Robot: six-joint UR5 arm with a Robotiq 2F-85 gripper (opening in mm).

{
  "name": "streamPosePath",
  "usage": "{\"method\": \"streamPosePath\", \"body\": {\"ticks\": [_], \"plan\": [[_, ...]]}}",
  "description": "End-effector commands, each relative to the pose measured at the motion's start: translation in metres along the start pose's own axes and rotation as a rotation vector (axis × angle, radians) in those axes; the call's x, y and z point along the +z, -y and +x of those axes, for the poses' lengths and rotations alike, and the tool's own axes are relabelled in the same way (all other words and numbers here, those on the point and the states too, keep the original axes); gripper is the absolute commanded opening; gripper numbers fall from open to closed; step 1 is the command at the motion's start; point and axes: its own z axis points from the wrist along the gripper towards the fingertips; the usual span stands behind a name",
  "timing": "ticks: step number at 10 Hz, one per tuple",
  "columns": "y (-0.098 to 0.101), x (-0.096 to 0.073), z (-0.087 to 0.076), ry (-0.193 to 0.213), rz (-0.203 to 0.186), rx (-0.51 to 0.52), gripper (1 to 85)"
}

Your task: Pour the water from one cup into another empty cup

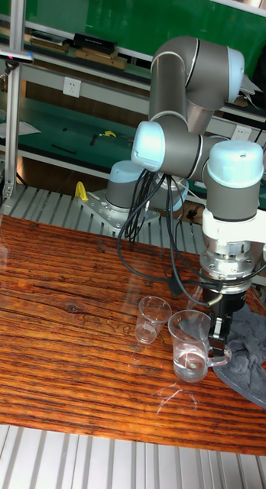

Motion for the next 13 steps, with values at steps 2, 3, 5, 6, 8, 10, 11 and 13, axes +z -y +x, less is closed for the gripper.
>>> {"method": "streamPosePath", "body": {"ticks": [2, 3, 5, 6, 8, 10, 11, 13], "plan": [[-0.011, -0.001, -0.006, 0.023, -0.039, -0.042, 34.7], [-0.011, -0.001, -0.007, 0.03, -0.041, -0.046, 35.3], [-0.015, -0.001, -0.01, 0.042, -0.054, -0.05, 39.7], [-0.017, -0.002, -0.014, 0.054, -0.063, -0.05, 42.0], [-0.019, -0.004, -0.02, 0.08, -0.072, -0.054, 43.3], [-0.015, -0.01, -0.03, 0.12, -0.063, -0.068, 45.0], [-0.012, -0.012, -0.031, 0.127, -0.057, -0.075, 45.0], [-0.005, -0.016, -0.038, 0.153, -0.034, -0.1, 45.0]]}}
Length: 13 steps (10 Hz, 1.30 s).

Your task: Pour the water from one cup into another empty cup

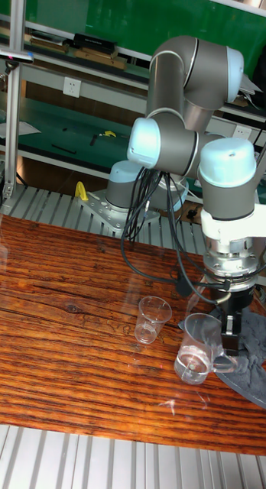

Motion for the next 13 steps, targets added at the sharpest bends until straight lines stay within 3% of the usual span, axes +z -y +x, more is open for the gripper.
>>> {"method": "streamPosePath", "body": {"ticks": [1, 2, 3, 4, 5, 6, 7, 8, 10, 12, 13], "plan": [[0.008, -0.013, -0.027, 0.103, 0.021, -0.019, 45.3], [0.014, -0.025, -0.05, 0.187, 0.048, -0.015, 45.3], [0.011, -0.039, -0.062, 0.231, 0.037, -0.007, 45.3], [0.003, -0.052, -0.068, 0.252, 0.011, 0.008, 45.3], [-0.004, -0.07, -0.063, 0.237, -0.011, 0.049, 44.3], [-0.006, -0.082, -0.05, 0.195, -0.025, 0.086, 39.0], [-0.014, -0.092, -0.032, 0.14, -0.054, 0.123, 39.0], [-0.014, -0.103, -0.005, 0.055, -0.05, 0.176, 35.7], [0.004, -0.127, 0.068, -0.171, 0.045, 0.344, 1.0], [0.009, -0.135, 0.092, -0.237, 0.082, 0.474, 1.0], [0.006, -0.134, 0.091, -0.241, 0.084, 0.567, 1.0]]}}
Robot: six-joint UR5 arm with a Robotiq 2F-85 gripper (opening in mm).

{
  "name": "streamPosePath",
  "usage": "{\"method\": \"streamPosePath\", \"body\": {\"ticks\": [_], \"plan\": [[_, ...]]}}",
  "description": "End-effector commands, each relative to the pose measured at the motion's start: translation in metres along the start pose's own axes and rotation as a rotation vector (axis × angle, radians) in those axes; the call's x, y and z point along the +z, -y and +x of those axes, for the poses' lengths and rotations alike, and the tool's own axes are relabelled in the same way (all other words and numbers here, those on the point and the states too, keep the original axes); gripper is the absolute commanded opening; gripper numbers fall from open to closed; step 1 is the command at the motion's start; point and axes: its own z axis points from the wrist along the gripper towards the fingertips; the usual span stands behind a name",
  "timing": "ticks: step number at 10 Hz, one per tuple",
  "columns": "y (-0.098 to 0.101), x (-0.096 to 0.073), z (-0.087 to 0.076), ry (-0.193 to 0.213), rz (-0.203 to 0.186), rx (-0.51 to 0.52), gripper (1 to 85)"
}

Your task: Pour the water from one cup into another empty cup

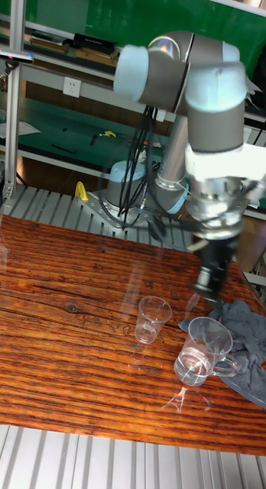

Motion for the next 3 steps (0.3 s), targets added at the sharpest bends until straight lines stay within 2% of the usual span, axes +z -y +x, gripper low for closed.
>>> {"method": "streamPosePath", "body": {"ticks": [1, 3], "plan": [[0.014, -0.0127, 0.0263, -0.073, 0.051, 0.242, 1.0], [0.0232, -0.0117, 0.0287, -0.078, 0.082, 0.285, 1.0]]}}
